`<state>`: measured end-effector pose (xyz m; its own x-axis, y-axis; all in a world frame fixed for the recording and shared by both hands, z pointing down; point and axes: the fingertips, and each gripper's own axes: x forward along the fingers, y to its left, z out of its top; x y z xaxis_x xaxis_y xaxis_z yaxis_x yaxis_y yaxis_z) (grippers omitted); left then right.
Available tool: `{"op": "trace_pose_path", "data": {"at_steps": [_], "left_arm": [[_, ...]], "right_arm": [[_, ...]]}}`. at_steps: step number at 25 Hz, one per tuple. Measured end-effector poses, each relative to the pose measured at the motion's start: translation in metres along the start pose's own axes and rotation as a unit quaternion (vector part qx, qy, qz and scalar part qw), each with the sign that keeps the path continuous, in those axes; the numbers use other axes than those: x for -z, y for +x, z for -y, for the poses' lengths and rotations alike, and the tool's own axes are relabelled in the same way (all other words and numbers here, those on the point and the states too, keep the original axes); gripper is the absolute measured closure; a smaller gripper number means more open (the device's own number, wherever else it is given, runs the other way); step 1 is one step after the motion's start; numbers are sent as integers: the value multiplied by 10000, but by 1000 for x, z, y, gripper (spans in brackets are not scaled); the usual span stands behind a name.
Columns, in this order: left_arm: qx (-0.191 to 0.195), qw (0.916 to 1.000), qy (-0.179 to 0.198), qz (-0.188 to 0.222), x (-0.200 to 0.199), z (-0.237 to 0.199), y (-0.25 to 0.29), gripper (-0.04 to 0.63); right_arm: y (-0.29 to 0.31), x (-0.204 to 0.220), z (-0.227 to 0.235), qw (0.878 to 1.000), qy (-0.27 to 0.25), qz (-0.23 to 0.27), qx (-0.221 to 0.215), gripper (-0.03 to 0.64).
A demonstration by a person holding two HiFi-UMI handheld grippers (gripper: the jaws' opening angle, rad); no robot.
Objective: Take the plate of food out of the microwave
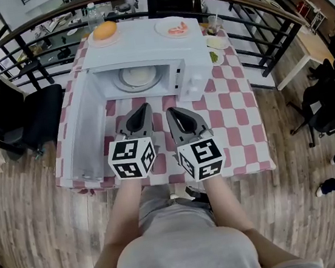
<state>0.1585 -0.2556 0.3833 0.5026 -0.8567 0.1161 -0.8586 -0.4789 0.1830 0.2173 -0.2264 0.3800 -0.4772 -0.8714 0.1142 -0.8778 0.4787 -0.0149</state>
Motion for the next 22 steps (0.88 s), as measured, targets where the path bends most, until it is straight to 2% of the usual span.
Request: {"op": "trace_pose_path", "data": {"at_steps": [2,3,5,8,12,17,22], "left_arm": [[55,9999,-72,-103,5,-2,7,592],[104,9997,-104,-188,9,-2,12,572],[174,9989,-238,-351,15,-5,22,504],[176,9959,-733,-500,24,-14,36,408],[209,9882,-1409,-565,35,-27,54,405],[145,9794,-1904,-659,51,-43,75,403],[-85,9647,-2515,-774,67,-68,95,351]], "right_arm": [[2,3,5,10000,7,-22,21,594],[4,4,7,10000,15,-37,34,594],[8,7,13,9999,30,-78,58,594],[15,9,20,9999,48,-128,63,594],[27,13,28,9997,112,-178,77,594],[44,25,34,9994,161,-307,55,594],[63,32,38,9989,261,-399,15,594]]}}
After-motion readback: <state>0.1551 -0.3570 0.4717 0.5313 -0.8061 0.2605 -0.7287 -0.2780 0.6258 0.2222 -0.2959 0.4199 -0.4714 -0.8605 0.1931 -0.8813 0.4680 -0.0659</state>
